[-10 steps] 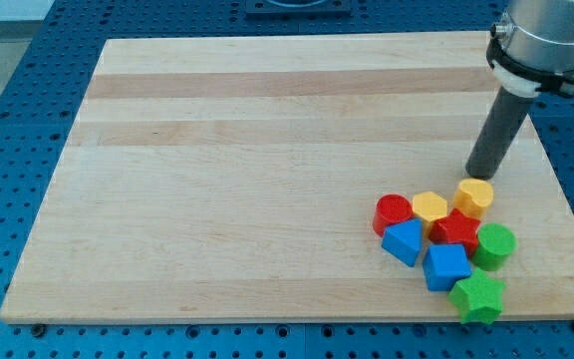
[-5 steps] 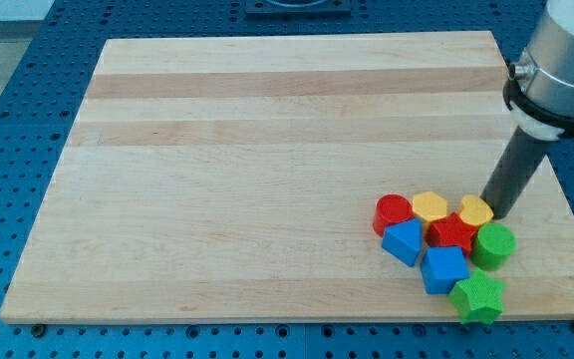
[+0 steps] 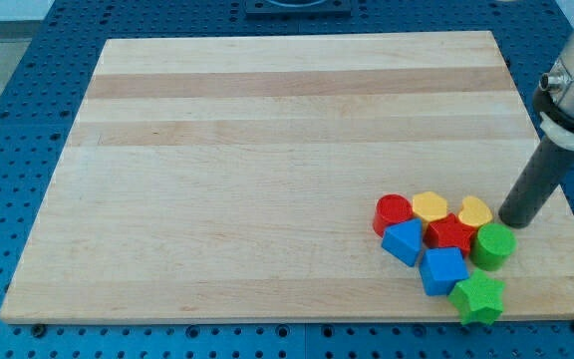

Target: Move the yellow heart right to the yellow hexagon

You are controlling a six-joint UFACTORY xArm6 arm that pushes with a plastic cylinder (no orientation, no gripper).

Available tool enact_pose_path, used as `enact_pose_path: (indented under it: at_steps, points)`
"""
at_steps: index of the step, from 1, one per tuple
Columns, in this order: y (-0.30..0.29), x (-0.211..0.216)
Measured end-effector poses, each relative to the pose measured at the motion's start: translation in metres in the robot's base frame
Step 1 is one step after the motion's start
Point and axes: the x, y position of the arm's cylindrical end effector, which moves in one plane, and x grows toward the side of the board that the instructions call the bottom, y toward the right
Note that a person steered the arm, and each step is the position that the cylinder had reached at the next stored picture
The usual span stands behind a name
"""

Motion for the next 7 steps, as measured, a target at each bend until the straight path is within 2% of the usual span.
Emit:
enact_pose_path:
  at_steps: [4, 6, 7]
  points:
    - [-0.024, -0.009]
    - [-0.073, -0.038]
    - [-0.075, -0.042]
